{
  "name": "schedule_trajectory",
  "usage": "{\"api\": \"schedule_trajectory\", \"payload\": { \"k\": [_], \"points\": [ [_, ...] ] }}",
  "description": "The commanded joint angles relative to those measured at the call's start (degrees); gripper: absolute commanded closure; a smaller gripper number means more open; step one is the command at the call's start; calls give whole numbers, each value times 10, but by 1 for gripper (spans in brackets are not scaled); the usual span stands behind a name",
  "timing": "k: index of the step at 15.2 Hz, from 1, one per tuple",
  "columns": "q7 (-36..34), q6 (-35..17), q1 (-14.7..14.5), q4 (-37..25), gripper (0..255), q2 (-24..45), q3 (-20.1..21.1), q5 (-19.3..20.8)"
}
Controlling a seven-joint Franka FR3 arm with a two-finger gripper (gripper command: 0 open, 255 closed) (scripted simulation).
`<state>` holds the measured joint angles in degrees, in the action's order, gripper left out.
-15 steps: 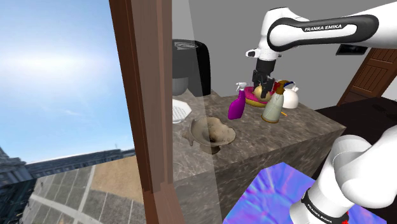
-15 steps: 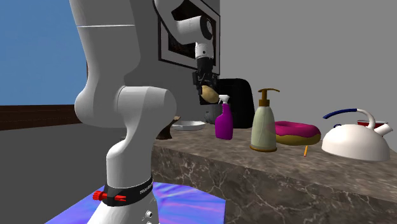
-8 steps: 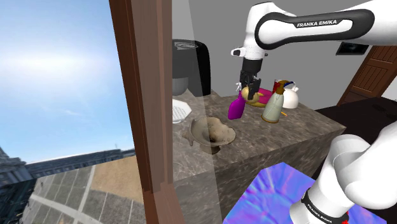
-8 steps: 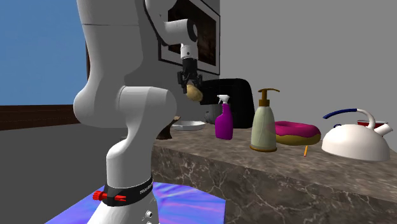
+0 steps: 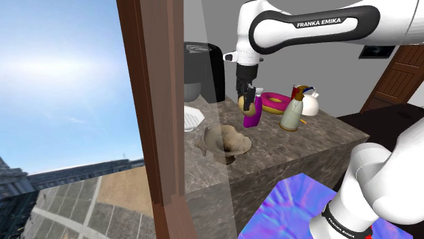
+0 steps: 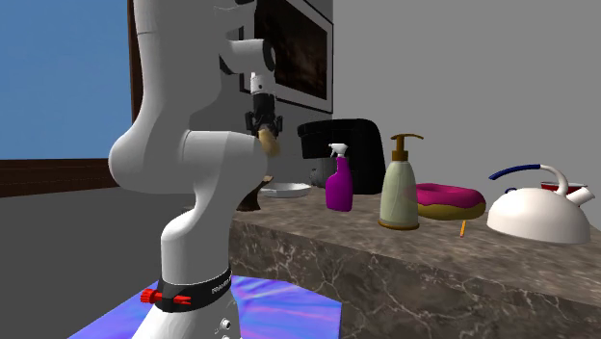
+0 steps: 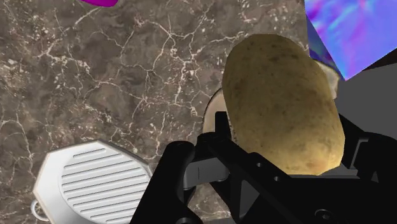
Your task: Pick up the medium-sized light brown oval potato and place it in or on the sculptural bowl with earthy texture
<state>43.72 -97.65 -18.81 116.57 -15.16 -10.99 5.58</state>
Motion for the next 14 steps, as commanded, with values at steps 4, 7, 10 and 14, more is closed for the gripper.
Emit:
{"api": "schedule_trajectory", "payload": {
  "k": [4, 7, 10, 14],
  "points": [
    [-57, 7, -28, -58, 255, 55, 36, -21],
    [-76, 3, -37, -77, 255, 80, 47, -27],
    [-77, -20, -37, -55, 255, 80, 47, -27],
    [-78, -51, -37, -26, 255, 83, 46, -27]
  ]
}}
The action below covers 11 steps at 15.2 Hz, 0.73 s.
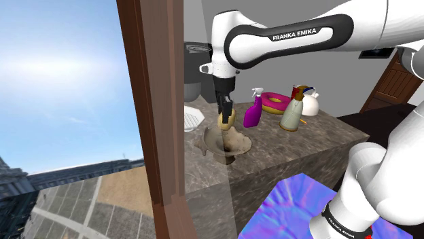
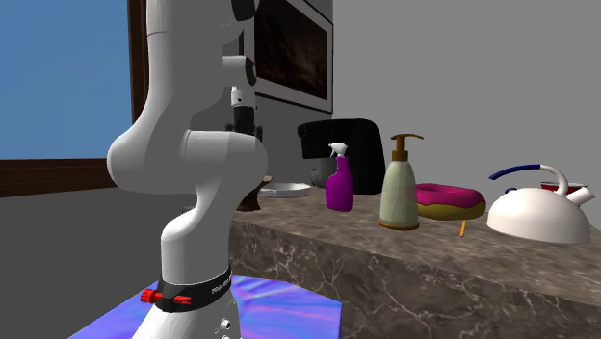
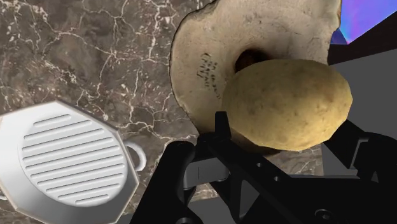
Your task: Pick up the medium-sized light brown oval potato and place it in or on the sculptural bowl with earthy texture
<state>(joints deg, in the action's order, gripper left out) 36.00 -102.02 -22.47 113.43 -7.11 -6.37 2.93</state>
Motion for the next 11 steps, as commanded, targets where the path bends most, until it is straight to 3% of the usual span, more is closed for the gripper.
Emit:
{"api": "schedule_trajectory", "payload": {
  "k": [1, 6, 11],
  "points": [
    [-1, -15, 0, 12, 255, 3, 0, 0],
    [-2, -52, 0, 43, 255, 9, 0, 0],
    [-2, -52, 0, 43, 255, 9, 0, 0]
  ]
}}
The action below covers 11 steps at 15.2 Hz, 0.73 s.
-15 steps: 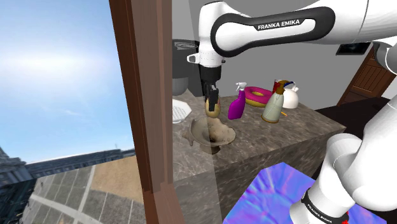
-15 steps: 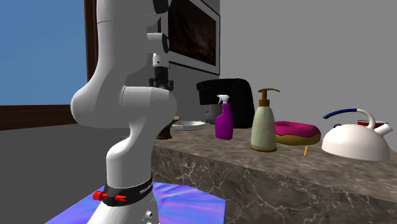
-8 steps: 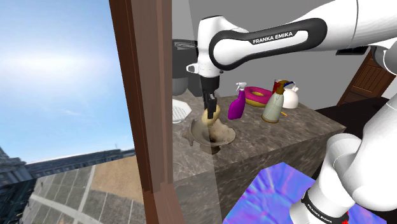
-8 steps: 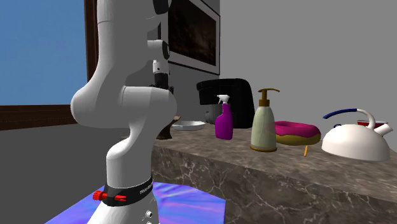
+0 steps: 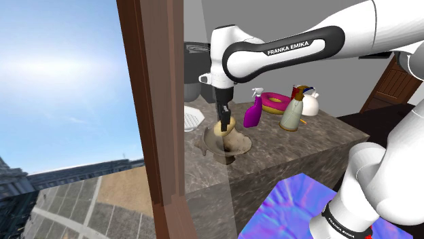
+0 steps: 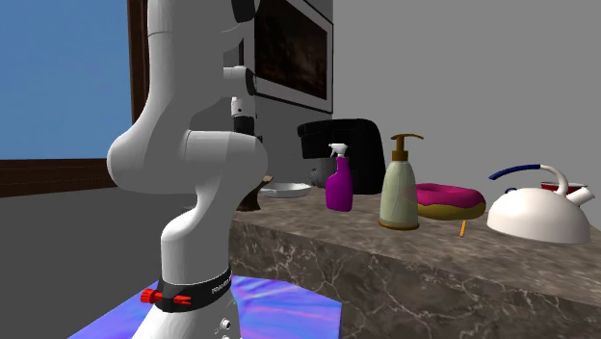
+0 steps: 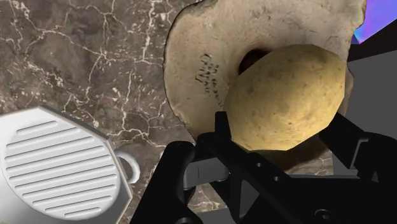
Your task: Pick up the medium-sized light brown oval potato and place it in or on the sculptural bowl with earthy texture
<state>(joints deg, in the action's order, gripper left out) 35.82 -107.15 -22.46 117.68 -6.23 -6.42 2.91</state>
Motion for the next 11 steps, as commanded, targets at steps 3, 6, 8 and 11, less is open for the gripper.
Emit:
{"api": "schedule_trajectory", "payload": {
  "k": [3, 6, 8, 11],
  "points": [
    [0, 0, 0, 0, 255, 0, 0, 0],
    [0, 0, 0, 0, 0, 0, 0, 0],
    [0, 0, 0, 0, 0, 0, 0, 0],
    [0, 38, -1, -36, 0, -3, 1, 0]
  ]
}}
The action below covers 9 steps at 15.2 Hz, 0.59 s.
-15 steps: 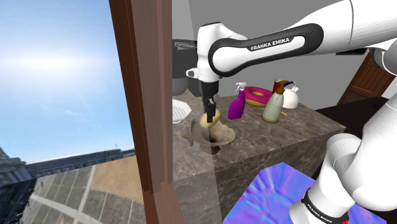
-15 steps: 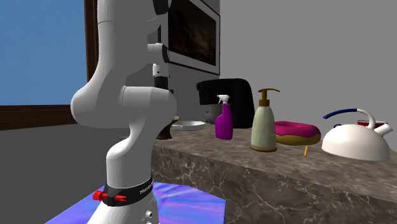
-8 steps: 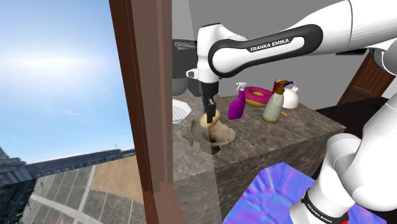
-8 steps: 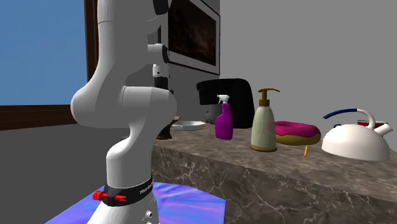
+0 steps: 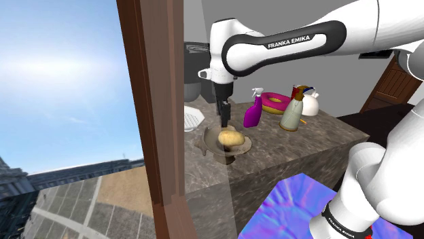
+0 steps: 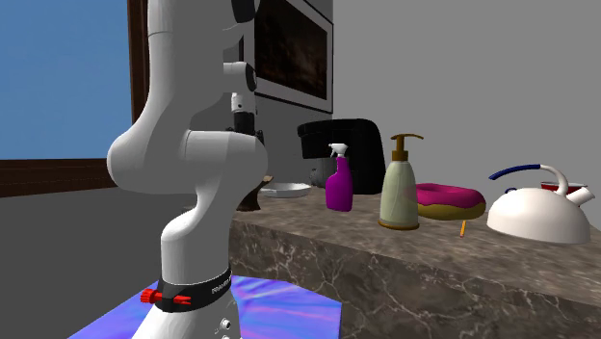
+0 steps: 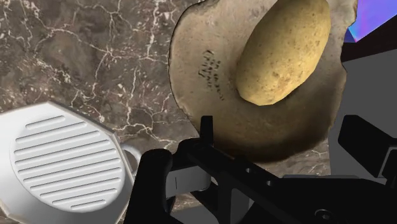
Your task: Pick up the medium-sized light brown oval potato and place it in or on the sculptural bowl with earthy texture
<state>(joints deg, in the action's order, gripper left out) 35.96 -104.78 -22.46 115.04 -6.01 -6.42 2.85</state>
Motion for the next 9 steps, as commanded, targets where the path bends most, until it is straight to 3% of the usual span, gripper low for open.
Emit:
{"api": "schedule_trajectory", "payload": {
  "k": [1, 9],
  "points": [
    [-1, 34, -1, -28, 0, -5, 1, 0],
    [-1, 49, -1, -44, 0, -4, 2, -1]
  ]
}}
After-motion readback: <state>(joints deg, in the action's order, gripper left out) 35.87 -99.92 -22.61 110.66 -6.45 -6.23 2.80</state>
